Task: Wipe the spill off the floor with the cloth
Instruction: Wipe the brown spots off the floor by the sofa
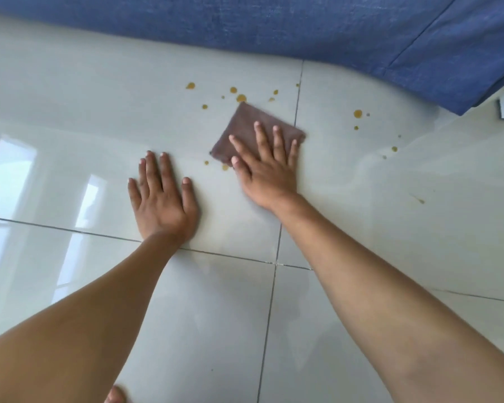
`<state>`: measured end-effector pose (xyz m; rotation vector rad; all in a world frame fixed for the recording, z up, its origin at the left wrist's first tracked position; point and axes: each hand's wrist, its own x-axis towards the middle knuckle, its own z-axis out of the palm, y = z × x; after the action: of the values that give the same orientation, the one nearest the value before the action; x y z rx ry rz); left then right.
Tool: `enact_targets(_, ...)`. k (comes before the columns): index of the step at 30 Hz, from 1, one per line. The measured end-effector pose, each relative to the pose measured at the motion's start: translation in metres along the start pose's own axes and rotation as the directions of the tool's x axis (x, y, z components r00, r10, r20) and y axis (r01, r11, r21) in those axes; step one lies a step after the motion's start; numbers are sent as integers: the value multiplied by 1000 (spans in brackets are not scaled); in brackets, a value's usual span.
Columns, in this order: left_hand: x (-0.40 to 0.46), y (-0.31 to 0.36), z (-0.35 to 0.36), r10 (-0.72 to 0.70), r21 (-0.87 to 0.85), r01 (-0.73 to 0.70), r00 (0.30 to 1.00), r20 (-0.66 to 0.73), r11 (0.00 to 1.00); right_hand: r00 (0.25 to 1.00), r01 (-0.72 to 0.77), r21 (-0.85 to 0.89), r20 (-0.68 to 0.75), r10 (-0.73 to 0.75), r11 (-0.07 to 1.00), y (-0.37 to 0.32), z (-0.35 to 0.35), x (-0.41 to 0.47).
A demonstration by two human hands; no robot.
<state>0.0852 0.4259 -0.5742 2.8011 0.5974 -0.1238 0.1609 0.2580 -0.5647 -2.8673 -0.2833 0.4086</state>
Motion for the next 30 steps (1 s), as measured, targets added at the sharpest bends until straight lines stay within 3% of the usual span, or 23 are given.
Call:
enact_targets(2,0,0,-1,4,-8,-4,1000,-6,1000,983,184,-35,5,-184,982,-3,10,-35)
enact_targets(4,1,0,-1,2,-14,-2,1000,-3,1000,980,200,-59,-4,-200,978,26,13,-66)
enact_targets(8,0,1,0,-1,-13,1,1000,-5,1000,998,-69,-86,-19,68,994,91,-11,-66)
enact_targets(11,1,2,0,-5,-4,5,1000,-11,1000,945,-327,26,-8,327,945,75,-28,-4)
enact_targets(13,0,1,0,-9,-3,9,1000,-9,1000,926,-377,99,30,376,921,43,-32,42)
enact_targets(15,-1,2,-1,-7,-8,7,1000,-7,1000,964,-261,75,67,256,962,6,-26,66)
enact_targets(18,1,1,-1,-8,-21,8,1000,-13,1000,995,45,11,86,-46,999,-30,-10,45)
enact_targets(20,0,1,-2,-13,-26,13,1000,-5,1000,975,211,-38,86,-207,977,-20,-1,4)
enact_targets(22,0,1,-2,-9,-32,8,1000,-3,999,967,246,-80,82,-240,966,12,0,-33)
enact_targets(26,0,-1,1,-14,-34,14,1000,-9,999,995,15,-97,99,-5,995,55,-17,-30)
enact_targets(30,0,1,2,-13,-26,13,1000,-10,1000,981,-179,-6,68,179,984,17,-29,57)
